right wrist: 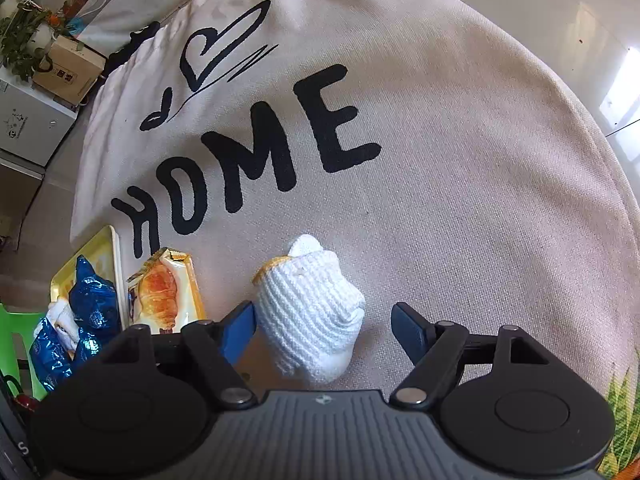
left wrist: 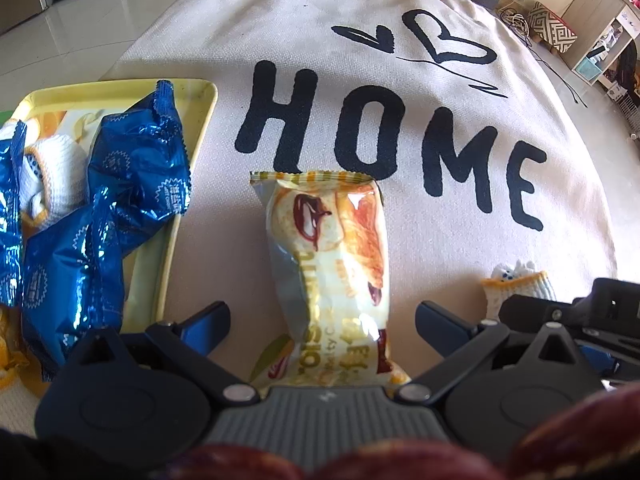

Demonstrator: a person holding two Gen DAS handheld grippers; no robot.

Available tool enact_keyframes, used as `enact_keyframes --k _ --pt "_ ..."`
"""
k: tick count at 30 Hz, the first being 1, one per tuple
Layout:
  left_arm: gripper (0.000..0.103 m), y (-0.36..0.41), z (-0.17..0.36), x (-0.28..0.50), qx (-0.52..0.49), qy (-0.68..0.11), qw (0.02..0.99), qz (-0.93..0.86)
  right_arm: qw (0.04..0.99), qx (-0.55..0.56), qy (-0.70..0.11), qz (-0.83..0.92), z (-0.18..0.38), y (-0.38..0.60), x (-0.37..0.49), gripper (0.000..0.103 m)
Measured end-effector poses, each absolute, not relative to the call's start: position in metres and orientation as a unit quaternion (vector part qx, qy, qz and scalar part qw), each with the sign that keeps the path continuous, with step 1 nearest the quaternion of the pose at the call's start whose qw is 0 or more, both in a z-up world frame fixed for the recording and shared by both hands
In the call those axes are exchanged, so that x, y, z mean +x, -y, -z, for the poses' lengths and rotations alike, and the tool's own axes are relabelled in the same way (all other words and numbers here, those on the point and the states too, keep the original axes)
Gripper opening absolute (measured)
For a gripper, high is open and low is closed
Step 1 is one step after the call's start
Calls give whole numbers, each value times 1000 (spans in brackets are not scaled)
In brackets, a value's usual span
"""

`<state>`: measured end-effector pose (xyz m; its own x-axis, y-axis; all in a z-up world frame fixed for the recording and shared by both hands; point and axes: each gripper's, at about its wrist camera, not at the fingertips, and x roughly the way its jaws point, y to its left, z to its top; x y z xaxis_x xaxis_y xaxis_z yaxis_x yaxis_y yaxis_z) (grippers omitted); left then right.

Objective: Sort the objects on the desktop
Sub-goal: 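Lower the left tool onto the croissant packet and close while the right tool holds the glove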

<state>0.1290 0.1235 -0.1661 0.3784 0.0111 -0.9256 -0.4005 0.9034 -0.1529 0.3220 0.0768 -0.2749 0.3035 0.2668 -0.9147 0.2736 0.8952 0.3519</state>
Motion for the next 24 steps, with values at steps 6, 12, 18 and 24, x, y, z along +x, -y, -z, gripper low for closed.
enact_keyframes --k 6,12,18,24 --pt "103 -119 168 133 -153 -544 815 -130 778 215 -590 -1 276 -79 323 78" --pt "103 -109 173 137 -111 -547 819 -133 778 212 -591 -1 277 -80 324 80" --pt "103 -107 176 138 -88 -547 821 -138 777 213 -592 -1 277 -80 324 80" --pt "103 -106 174 133 -87 -544 823 -139 780 202 -593 -3 277 -84 323 81"
